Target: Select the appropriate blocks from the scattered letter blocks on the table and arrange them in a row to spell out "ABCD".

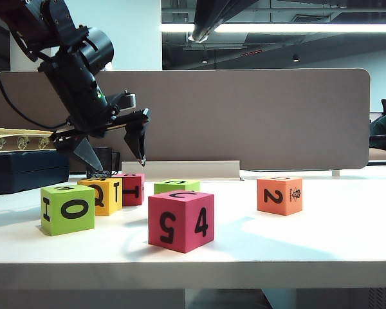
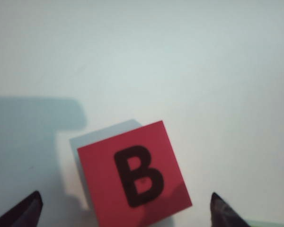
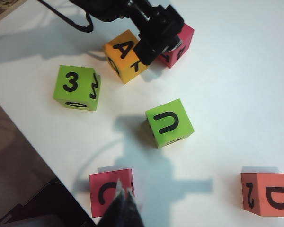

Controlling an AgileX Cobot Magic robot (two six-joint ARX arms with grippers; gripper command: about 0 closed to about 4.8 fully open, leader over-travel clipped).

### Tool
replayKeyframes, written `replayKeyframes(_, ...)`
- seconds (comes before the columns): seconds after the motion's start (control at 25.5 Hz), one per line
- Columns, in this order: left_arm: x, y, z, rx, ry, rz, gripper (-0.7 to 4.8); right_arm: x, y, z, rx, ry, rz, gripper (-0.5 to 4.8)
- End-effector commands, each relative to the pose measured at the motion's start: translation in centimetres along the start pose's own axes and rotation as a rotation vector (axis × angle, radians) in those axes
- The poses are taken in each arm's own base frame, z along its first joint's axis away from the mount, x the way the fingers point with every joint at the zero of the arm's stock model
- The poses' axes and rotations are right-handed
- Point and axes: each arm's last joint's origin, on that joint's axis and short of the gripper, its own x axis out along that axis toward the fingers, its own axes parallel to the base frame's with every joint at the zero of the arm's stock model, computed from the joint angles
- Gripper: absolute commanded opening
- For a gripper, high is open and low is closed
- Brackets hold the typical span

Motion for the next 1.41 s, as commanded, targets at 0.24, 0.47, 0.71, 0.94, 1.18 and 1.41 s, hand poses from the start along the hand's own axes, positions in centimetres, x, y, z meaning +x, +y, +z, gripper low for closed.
replayKeyframes(0.24,1.5,-1.5,0.1,0.034,-0.056,0.017,4.79,-0.2,0.1,0.2,-0.004,-0.013,-0.004,-0.02)
replayKeyframes(0.47,2.0,-1.3,0.0,0.033,-0.055,0.067,4.79,-0.2,0.1,-0.2,-0.002,0.028,-0.003,-0.01)
replayKeyframes(0.71,2.5,-1.2,-0.2,0.032,-0.046,0.067,3.62,-0.2,0.1,-0.2,-0.002,0.028,-0.003,-0.02)
replayKeyframes(0.94,2.8,-1.2,-0.4,0.032,-0.033,0.068,3.62,-0.2,0.1,-0.2,-0.002,0.027,-0.003,-0.01)
replayKeyframes(1.18,2.9,-1.3,-0.5,0.033,-0.026,0.036,2.67,-0.2,0.1,-0.2,-0.003,0.027,-0.003,-0.01)
replayKeyframes(1.41,2.8,-2.2,-0.5,0.048,-0.02,-0.029,2.68,-0.2,0.1,-0.2,-0.003,0.026,-0.003,-0.02)
